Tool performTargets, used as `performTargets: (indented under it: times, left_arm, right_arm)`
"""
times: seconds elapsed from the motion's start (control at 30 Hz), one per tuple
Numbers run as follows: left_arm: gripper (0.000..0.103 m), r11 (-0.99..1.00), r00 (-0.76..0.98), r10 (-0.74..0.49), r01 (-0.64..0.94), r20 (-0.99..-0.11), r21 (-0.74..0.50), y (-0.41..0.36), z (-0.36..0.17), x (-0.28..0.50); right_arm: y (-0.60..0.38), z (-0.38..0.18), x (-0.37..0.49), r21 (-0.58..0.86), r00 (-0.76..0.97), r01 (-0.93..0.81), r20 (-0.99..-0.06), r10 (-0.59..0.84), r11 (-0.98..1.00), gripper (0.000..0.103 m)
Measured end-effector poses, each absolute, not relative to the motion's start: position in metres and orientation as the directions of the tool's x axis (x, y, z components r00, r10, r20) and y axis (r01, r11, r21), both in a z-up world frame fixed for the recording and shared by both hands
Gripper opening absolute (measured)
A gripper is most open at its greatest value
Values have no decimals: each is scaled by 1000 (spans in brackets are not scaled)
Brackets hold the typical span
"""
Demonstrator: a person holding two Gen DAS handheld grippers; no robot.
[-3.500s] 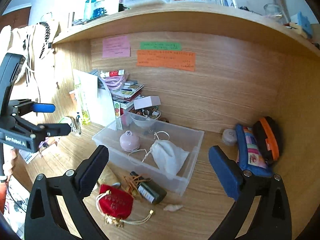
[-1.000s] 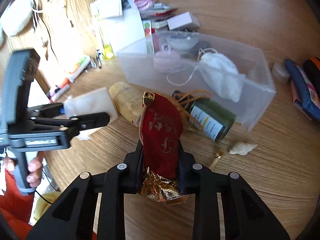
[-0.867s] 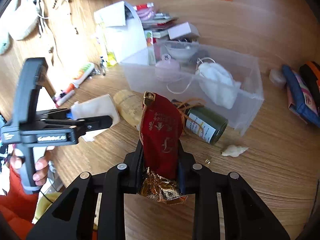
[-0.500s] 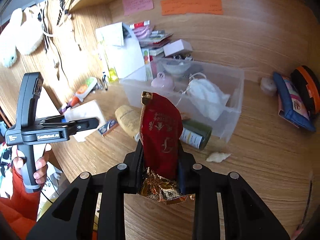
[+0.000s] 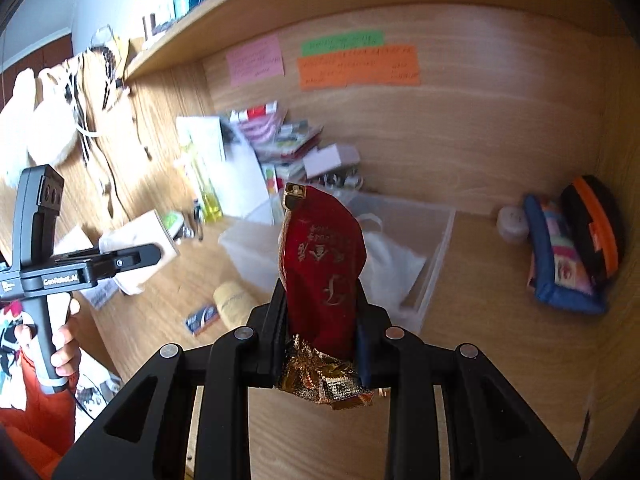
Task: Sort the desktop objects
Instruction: 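Carry the white tub with the left tool while the right tool carries the red pouch over the bin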
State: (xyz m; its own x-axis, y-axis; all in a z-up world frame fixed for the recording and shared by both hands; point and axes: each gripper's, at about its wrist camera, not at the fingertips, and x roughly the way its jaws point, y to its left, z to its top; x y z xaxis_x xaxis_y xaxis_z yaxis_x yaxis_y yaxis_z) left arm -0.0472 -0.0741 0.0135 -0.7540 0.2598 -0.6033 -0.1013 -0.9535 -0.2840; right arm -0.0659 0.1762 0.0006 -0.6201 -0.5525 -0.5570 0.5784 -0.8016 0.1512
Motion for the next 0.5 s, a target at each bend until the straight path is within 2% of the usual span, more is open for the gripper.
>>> performTargets:
  times: [0.23, 0.5]
  left_arm:
    - [69, -955, -766, 262, -120, -586, -271, -66, 42, -82]
    - [69, -951, -724, 276, -113, -632, -286, -43, 42, -147]
  right_arm:
    - [177, 26, -98, 132, -658, 571, -516, -548, -810, 25]
    - [159, 18, -155, 140, -633, 570, -554, -541, -810, 25]
